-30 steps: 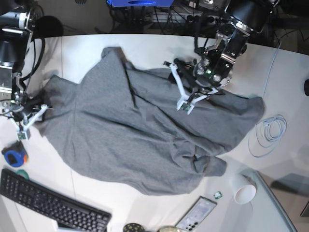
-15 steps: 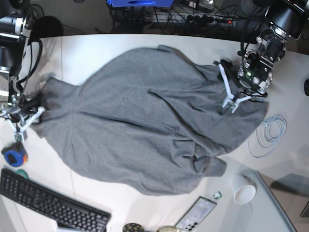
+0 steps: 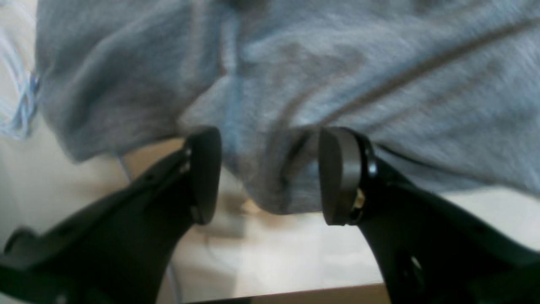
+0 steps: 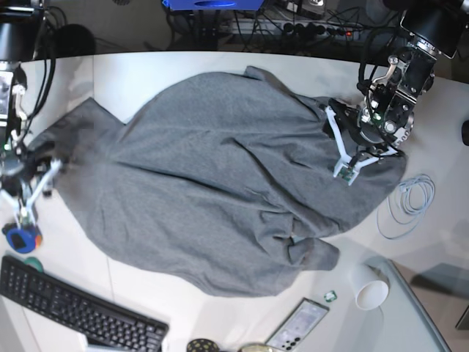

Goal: Layout the t-shirt on the table in an organized manner, then fold the t-shirt properly
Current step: 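Regrasp the shirt edge with the right gripper and pull it outward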

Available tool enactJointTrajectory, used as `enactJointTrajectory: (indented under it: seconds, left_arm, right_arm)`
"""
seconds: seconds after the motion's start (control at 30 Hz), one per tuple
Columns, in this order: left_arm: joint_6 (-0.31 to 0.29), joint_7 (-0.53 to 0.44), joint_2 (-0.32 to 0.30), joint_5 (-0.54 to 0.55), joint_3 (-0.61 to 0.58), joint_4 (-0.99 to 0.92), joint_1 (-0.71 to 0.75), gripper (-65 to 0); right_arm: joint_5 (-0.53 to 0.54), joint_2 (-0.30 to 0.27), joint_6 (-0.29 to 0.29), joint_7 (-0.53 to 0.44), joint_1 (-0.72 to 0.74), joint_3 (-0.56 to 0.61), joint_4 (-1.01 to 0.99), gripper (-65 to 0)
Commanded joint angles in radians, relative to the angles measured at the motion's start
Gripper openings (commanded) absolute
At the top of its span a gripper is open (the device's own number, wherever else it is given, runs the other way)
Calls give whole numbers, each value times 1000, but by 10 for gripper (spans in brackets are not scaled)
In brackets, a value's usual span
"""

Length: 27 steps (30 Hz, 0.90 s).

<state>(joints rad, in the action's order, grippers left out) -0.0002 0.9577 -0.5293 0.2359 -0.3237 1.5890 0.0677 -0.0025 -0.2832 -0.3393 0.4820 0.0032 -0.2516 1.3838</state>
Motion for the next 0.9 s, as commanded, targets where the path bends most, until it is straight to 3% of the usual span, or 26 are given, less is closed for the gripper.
enactJointTrajectory:
  seconds: [0.0, 0.17, 0.3, 0.47, 0.57, 0.63, 0.73, 0.87]
  left_arm:
    - [6, -9, -4, 0, 50, 15, 4, -306]
    - [6, -10, 50, -2, 223, 15, 56, -306]
    - [6, -12, 67, -2, 248, 17, 94, -306]
    - [6, -15, 90, -5, 248, 17, 137, -306]
    - [6, -15, 116, -10, 245, 12, 139, -306]
    - [6, -15, 133, -10, 243, 15, 139, -306]
    - [6, -15, 153, -10, 242, 15, 139, -306]
    - [6, -15, 166, -10, 246, 15, 137, -306]
  right_arm:
    - [-1, -3, -7, -10, 37, 5, 19, -441]
    - [-3, 9, -7, -13, 278, 228, -237, -441]
    - [-1, 65, -1, -44, 435, 370, -489, -443]
    - [-3, 118, 3, -185, 499, 401, -611, -443]
    - [-3, 144, 3, -237, 579, 401, -792, -444]
    - [-3, 144, 3, -279, 601, 401, -877, -488]
    - [-3, 141, 3, -322, 607, 397, -926, -633]
    - [-3, 138, 3, -322, 602, 395, -935, -644]
